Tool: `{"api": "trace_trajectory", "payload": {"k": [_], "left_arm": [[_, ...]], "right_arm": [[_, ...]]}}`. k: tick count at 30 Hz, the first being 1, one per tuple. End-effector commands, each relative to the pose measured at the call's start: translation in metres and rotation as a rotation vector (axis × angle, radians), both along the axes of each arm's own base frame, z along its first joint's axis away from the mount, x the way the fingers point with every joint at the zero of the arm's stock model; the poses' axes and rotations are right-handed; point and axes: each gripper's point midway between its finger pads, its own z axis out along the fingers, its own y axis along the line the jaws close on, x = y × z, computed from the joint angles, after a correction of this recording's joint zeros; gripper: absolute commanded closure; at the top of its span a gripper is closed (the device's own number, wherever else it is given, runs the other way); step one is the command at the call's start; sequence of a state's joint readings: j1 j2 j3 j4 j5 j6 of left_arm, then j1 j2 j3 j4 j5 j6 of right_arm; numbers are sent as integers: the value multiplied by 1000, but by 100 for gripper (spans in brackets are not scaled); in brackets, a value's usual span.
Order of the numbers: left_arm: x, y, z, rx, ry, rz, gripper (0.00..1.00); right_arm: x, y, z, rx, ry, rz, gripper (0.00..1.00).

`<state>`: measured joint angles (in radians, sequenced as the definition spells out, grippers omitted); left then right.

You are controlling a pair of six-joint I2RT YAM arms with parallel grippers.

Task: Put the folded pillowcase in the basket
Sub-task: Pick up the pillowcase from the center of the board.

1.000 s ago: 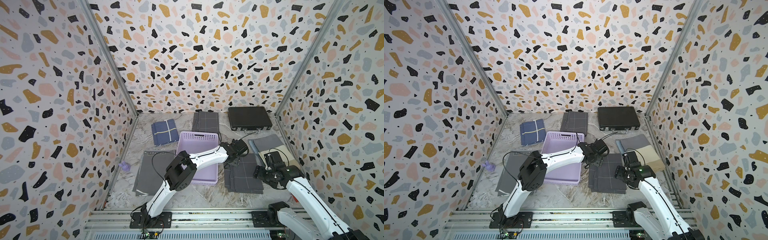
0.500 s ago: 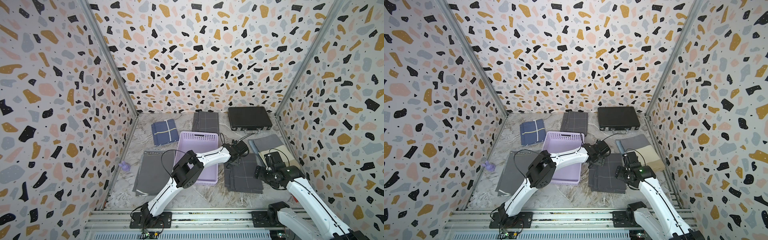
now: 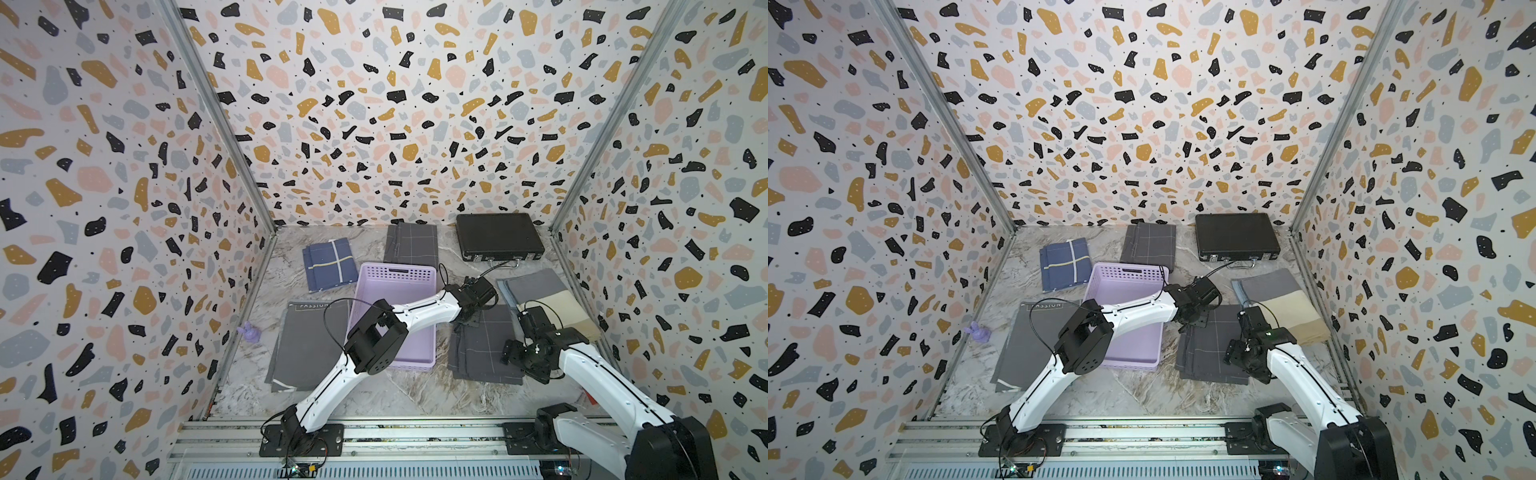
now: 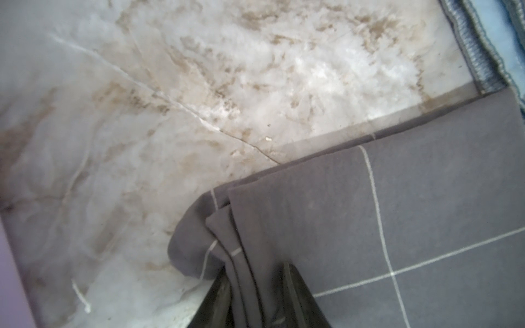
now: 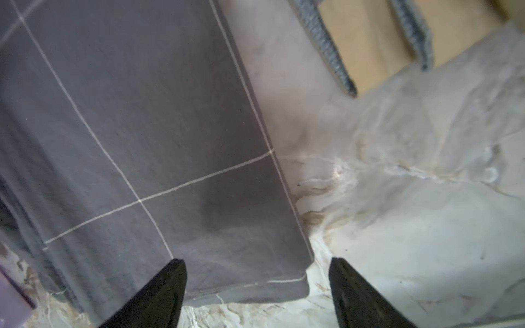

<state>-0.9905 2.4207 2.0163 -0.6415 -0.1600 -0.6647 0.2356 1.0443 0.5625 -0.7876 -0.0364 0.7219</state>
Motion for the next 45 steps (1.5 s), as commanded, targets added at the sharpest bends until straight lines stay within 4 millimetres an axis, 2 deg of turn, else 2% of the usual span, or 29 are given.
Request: {"api": "trace_trajectory", "payload": {"k": [1,4,5,9,11,13,20,22,23,27,31,36,39,45], "left_arm": [[4,4,-8,23,8,-14,68],[3,8,-10,32,12,-14,68],[2,10,-11,35,17,-14,65],[1,17,-11,39,23,5,38],[1,16,-7,33,23,-1,28],[1,16,-4,28,21,-9,27],[9,23,11,27,-14,9,18],[13,28,14,31,-23,16,3],[16,30,15,33,-27,23,1],[27,30,10,12,-15,25,0],[28,13,-2,-42,29,-9,4],[16,-7,-16,-128,108,-58,27],[4,-16,-19,-185,169,-89,33],[-13,-8,-24,-185,226,-97,29]], "right_arm": [[-1,6,-6,37,11,-12,17],[-7,5,-11,40,30,-10,18],[-9,6,-13,44,35,-11,20],[-12,6,-21,49,39,-17,30],[-11,4,-22,36,44,-17,44],[-12,2,-24,24,53,-23,59],[-14,3,-27,25,73,-9,64],[-16,3,-29,24,77,-6,65],[-16,3,-29,23,78,-5,65],[-16,5,-29,34,81,2,65],[-17,6,-32,38,89,4,65],[-18,6,-33,42,90,4,65],[-17,7,-32,47,85,6,65],[-14,9,-27,59,69,5,66]]}}
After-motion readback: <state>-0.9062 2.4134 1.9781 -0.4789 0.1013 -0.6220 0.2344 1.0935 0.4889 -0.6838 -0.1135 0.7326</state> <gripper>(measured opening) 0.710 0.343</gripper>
